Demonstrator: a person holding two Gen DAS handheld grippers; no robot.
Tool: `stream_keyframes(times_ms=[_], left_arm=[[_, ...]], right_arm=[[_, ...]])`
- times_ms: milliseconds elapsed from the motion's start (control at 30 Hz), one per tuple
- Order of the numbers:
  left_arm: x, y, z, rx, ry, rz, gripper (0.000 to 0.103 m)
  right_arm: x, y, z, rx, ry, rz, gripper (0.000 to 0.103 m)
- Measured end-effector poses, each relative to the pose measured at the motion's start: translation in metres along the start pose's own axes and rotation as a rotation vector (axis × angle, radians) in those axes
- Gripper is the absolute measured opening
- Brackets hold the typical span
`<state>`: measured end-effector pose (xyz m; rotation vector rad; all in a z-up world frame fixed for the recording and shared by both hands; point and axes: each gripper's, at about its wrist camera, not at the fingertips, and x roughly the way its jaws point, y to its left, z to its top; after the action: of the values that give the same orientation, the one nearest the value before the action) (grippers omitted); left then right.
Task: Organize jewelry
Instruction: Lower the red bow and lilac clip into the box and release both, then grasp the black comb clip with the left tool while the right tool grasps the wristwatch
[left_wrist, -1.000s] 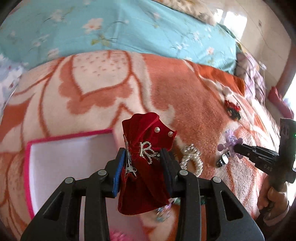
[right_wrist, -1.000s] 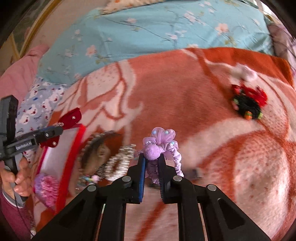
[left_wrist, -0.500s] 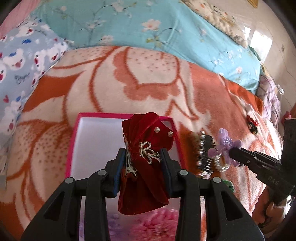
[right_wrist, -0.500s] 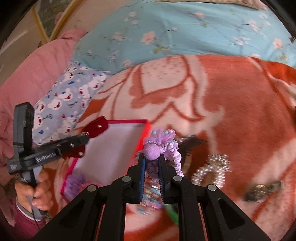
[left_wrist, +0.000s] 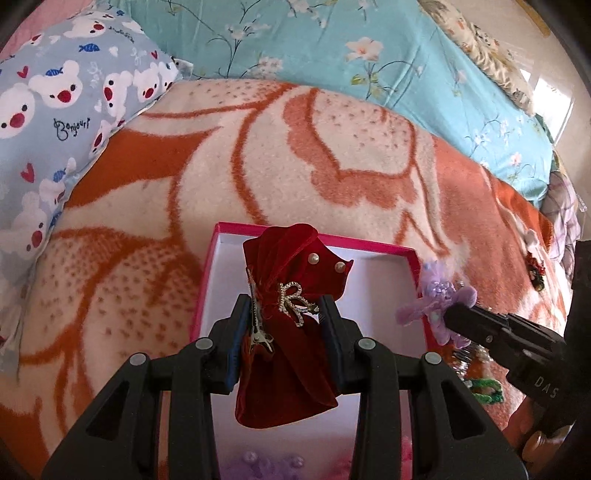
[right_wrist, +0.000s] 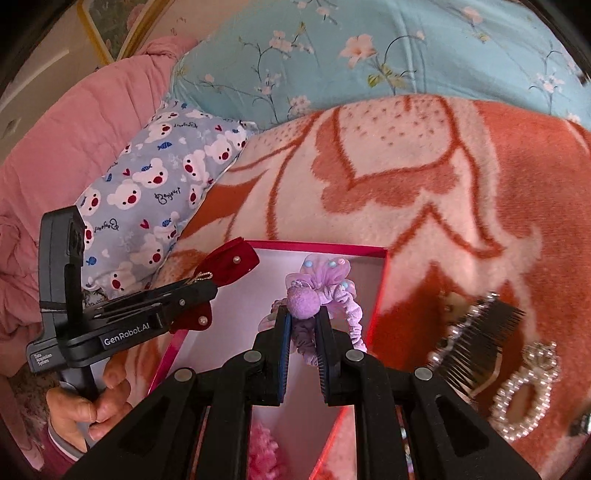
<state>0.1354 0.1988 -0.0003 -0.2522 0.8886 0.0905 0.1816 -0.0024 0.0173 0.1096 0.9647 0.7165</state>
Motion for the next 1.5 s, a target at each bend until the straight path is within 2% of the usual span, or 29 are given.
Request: stream_keyframes(times_ms=[200, 433, 633, 800, 900, 967, 1000, 1233, 1300, 1500], left_arm=[[0.018, 0.012, 0.003, -0.007, 0.014, 0.021, 0.035], [0.04, 0.022, 0.003, -0.021, 0.045, 0.048, 0.035], [0.049, 0.021, -0.001, -0.021, 0.079, 0.045, 0.036], [0.047, 0.022, -0.001, -0.028, 0.095, 0.034, 0.038], [0.039, 0.02, -0.002, -0.018, 0.087, 0.041, 0.04], [0.031, 0.02, -0.002, -0.018, 0.074, 0.051, 0.051], [0.026, 0.02, -0.002, -0.019, 0.064, 0.05, 0.052], [-0.002, 0.008, -0.008, -0.019, 0.033, 0.027, 0.052], [-0.01, 0.0, -0.013, -0.008, 0.026, 0.018, 0.052], [-0.022, -0.033, -0.025, 0.041, 0.032, -0.03, 0.052]], right_arm=[[0.031, 0.008, 0.003, -0.011, 0.022, 0.017, 0.013], [0.065, 0.001, 0.004, 0.001, 0.058, -0.031, 0.014], [0.075, -0.004, 0.004, 0.018, 0.09, -0.012, 0.018], [0.072, -0.006, 0.005, 0.032, 0.087, -0.006, 0.029], [0.063, -0.006, 0.006, 0.036, 0.065, 0.0, 0.032], [0.054, -0.006, 0.007, 0.038, 0.049, 0.01, 0.032], [0.049, -0.006, 0.008, 0.038, 0.041, 0.011, 0.032], [0.001, -0.015, 0.002, 0.063, -0.027, 0.021, 0.034], [-0.014, -0.022, -0.004, 0.075, -0.042, 0.007, 0.038], [-0.06, -0.055, -0.027, 0.148, -0.083, -0.046, 0.038]])
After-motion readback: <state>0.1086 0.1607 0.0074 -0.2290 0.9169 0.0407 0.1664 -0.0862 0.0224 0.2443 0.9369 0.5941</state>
